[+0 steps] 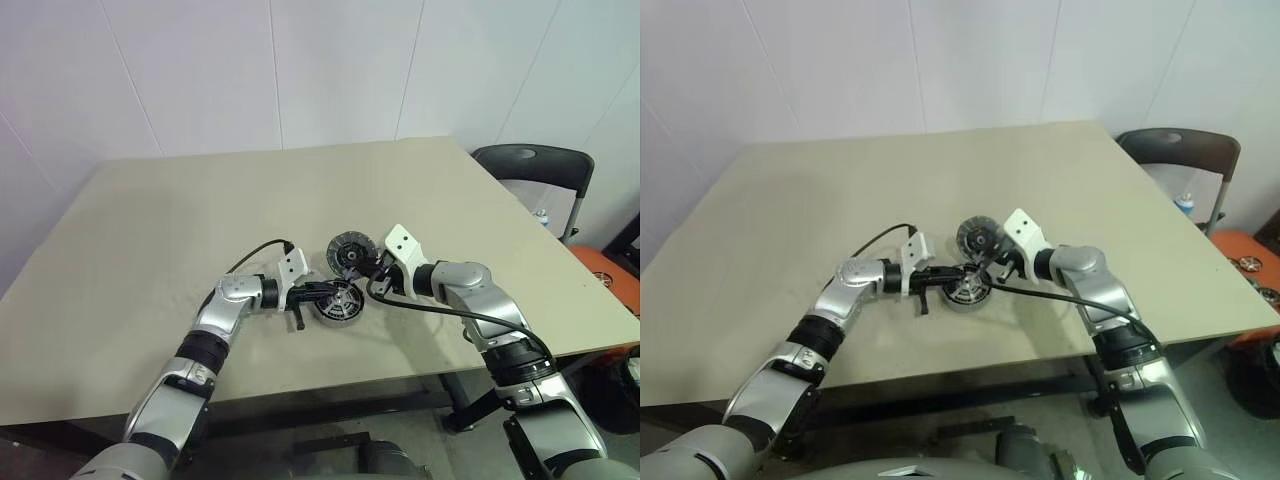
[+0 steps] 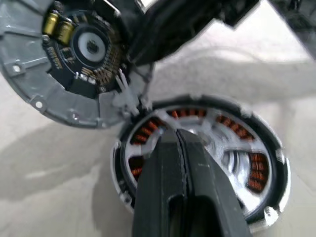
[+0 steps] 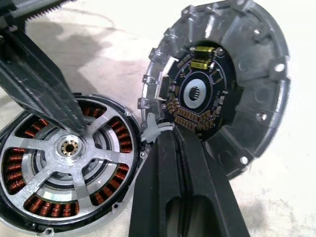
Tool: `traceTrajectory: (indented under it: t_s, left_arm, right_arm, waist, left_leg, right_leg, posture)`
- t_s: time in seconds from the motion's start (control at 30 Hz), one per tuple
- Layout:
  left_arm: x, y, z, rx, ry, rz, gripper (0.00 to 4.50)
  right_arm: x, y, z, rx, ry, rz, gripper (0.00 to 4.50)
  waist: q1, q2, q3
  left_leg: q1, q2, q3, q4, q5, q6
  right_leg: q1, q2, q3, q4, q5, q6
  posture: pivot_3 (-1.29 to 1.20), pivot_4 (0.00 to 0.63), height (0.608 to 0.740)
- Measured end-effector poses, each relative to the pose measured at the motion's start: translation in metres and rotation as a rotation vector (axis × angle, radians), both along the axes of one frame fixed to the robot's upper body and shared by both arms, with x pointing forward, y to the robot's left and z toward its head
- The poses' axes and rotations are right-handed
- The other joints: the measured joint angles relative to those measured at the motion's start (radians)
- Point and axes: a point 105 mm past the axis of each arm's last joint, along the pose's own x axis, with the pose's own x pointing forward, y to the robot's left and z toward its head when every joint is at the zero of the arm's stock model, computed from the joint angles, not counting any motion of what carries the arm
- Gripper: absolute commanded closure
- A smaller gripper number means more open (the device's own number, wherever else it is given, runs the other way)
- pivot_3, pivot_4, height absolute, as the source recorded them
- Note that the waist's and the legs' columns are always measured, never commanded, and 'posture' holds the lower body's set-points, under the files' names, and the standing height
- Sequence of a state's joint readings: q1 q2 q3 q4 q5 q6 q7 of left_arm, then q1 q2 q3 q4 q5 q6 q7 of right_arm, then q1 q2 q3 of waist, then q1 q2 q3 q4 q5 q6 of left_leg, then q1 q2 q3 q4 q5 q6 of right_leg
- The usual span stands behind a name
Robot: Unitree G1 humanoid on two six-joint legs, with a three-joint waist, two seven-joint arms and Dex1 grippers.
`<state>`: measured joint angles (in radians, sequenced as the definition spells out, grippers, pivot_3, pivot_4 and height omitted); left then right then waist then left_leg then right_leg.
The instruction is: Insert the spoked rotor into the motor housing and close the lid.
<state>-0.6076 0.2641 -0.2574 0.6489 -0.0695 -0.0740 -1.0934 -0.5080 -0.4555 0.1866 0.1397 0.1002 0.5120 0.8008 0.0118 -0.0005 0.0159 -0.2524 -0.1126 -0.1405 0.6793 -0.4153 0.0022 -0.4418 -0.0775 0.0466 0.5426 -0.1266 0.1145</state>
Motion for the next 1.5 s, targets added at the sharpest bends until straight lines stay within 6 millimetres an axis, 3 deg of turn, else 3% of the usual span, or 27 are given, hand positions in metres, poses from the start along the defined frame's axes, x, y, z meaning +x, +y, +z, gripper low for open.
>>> traceTrajectory:
  t_s: [0.3,0.47,0.67,1.0,1.13,1.27,1.5]
  left_arm:
    - [-0.002,0.002,0.0,0.013,0.017,0.001,4.47]
    - [0.0,0.002,0.003,-0.066,0.063,0.053,4.47]
    - [0.002,0.003,0.006,-0.087,0.081,0.064,4.47]
    - [0.001,0.003,0.012,-0.096,0.088,0.048,4.47]
    - [-0.001,0.006,0.008,-0.044,0.097,0.042,4.47]
    - [-0.003,0.013,0.003,0.15,0.022,-0.012,4.47]
    - [-0.001,0.01,0.003,0.13,0.007,0.025,4.47]
  right_arm:
    - [0.001,0.0,0.0,-0.002,-0.008,-0.008,4.5]
    - [0.0,0.006,0.002,0.024,-0.007,0.006,4.5]
    - [-0.017,0.016,0.018,0.08,0.002,0.132,4.5]
    - [-0.034,0.003,0.019,0.035,0.052,0.19,4.5]
    - [-0.034,0.002,0.019,0.031,0.052,0.188,4.5]
    - [-0.033,0.002,0.019,0.029,0.047,0.179,4.5]
    - [-0.032,0.004,0.018,0.032,0.04,0.166,4.5]
  waist:
    - [0.001,0.0,0.0]
    - [0.001,0.0,0.001]
    - [0.001,0.0,0.001]
    - [0.002,0.0,0.002]
    - [0.002,0.0,0.002]
    - [0.002,0.0,0.001]
    - [0.004,0.0,0.001]
  left_leg:
    - [0.001,0.0,0.0,0.0,0.0,0.0]
    - [-0.001,0.0,0.0,0.0,0.0,0.0]
    - [-0.003,0.0,0.0,0.0,-0.001,0.001]
    - [-0.003,0.0,0.0,0.0,-0.001,0.001]
    - [-0.003,0.0,0.0,0.0,-0.001,0.001]
    - [-0.001,0.0,0.0,0.0,-0.001,0.001]
    - [0.001,0.001,0.0,0.0,-0.003,0.005]
  right_leg:
    - [0.001,0.0,0.0,0.001,0.0,0.0]
    - [-0.001,0.0,0.0,0.001,0.0,0.0]
    - [-0.003,0.0,-0.001,0.0,0.0,0.0]
    - [-0.003,0.0,-0.001,-0.001,0.0,0.0]
    - [-0.003,0.0,-0.001,-0.001,0.0,0.0]
    - [0.0,0.0,-0.001,-0.001,0.0,0.0]
    - [0.006,0.0,-0.001,0.001,-0.001,0.002]
  posture:
    - [0.0,0.0,0.74]
    - [0.0,0.0,0.74]
    - [0.0,0.0,0.74]
    - [0.0,0.0,0.74]
    - [0.0,0.0,0.74]
    - [0.0,0.0,0.74]
    - [0.0,0.0,0.74]
